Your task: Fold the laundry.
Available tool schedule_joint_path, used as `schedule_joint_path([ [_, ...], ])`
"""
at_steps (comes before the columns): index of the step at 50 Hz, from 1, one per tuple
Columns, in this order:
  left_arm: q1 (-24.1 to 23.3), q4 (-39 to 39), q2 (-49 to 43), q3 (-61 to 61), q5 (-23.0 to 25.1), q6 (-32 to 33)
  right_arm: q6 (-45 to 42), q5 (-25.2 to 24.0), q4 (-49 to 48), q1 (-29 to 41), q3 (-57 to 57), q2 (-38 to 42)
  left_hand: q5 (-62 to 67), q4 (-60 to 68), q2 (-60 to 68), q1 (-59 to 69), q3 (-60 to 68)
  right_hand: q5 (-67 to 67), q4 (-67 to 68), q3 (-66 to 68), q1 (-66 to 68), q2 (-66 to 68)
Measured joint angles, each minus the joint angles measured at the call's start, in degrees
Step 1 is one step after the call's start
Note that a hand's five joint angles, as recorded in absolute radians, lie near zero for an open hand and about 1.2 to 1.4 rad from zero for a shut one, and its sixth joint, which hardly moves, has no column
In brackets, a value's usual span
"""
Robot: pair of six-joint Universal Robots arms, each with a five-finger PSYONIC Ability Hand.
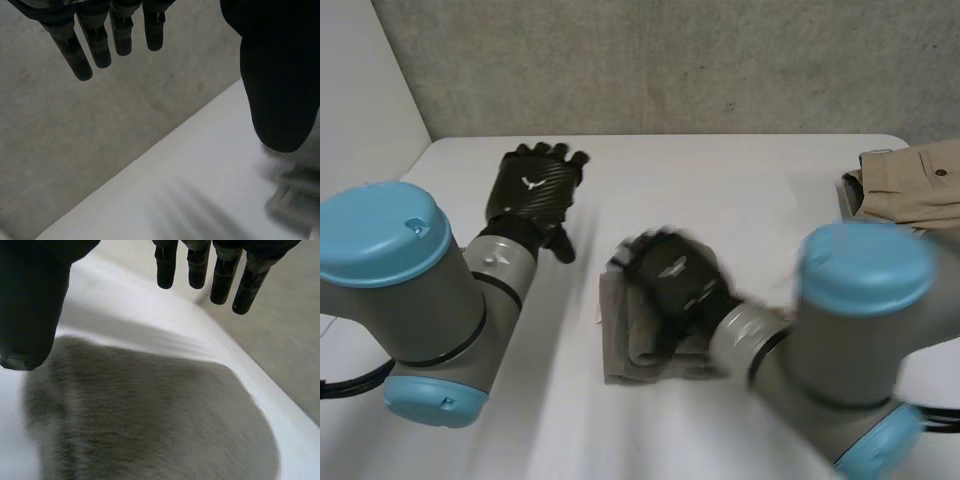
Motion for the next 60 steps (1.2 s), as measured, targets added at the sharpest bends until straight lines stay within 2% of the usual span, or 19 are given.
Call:
schedule_joint_path([
  [3, -1.7, 0.0, -0.4, 1.4, 1.8, -3.3, 12.2, 0.2, 0.1, -7.0, 1.5, -4.1, 0.0, 0.0, 0.0, 0.0, 0.0, 0.0, 0.0, 0.0, 0.0, 0.0],
  [5, -2.9, 0.0, -0.9, 2.3, 2.6, -5.0, 17.2, 0.2, 0.1, -10.5, 2.4, -5.7, 0.0, 0.0, 0.0, 0.0, 0.0, 0.0, 0.0, 0.0, 0.0, 0.0],
  [11, -7.4, -0.7, -5.0, 5.9, 5.0, -8.7, 24.8, 0.5, 1.2, -17.4, 3.9, -7.4, 0.0, 0.0, 0.0, 0.0, 0.0, 0.0, 0.0, 0.0, 0.0, 0.0],
  [18, -10.6, -4.3, -11.7, 9.6, 5.4, -9.3, 22.5, 1.3, 4.4, -17.7, 1.9, -3.2, 0.0, 0.1, 0.1, 0.2, 0.0, 0.0, 0.0, 0.0, 0.0, 0.0],
  [23, -11.1, -8.4, -15.4, 11.2, 4.5, -8.5, 20.6, 2.3, 6.0, -16.9, -0.2, 0.3, 0.3, 0.3, 0.4, 0.2, 0.1, 0.0, 0.0, 0.0, 0.0, 0.0],
  [26, -10.9, -10.7, -16.5, 11.7, 3.2, -7.2, 20.1, 2.5, 6.3, -15.7, -1.2, 1.7, 3.3, 3.8, 3.7, 4.4, 2.8, 0.0, 0.0, 0.0, 0.0, 0.0],
  [34, -8.0, -14.5, -17.7, 11.1, -3.2, 3.9, 18.0, 2.6, 6.3, -9.8, -3.6, 5.3, 3.4, 4.1, 3.9, 4.4, 2.8, 0.0, 0.0, 0.0, 0.0, 0.0],
  [38, -7.2, -14.7, -17.8, 10.4, -4.5, 8.0, 15.7, 2.8, 6.4, -8.3, -4.7, 7.5, 3.4, 4.1, 3.9, 4.4, 2.8, 0.0, 0.0, 0.0, 0.0, 0.0],
  [43, -7.0, -14.6, -17.6, 9.8, -4.9, 9.9, 12.1, 4.5, 7.2, -7.6, -6.0, 10.4, 3.3, 4.0, 3.8, 4.2, 2.8, -0.2, 0.0, 0.0, -0.1, 0.0],
  [52, -6.9, -14.4, -15.3, 9.7, -2.5, 9.1, 6.3, 9.5, 8.2, -7.8, -6.5, 10.6, 2.1, 3.3, 3.3, 4.0, 2.6, -0.5, 0.0, 0.0, -1.3, 0.0],
  [60, -6.6, -14.5, -6.0, 11.0, 6.0, 3.0, 4.7, 10.5, 3.6, -5.9, -0.8, 0.6, 2.0, 3.3, 3.3, 4.0, 2.6, -0.5, 0.0, 0.0, -1.3, 0.0],
])
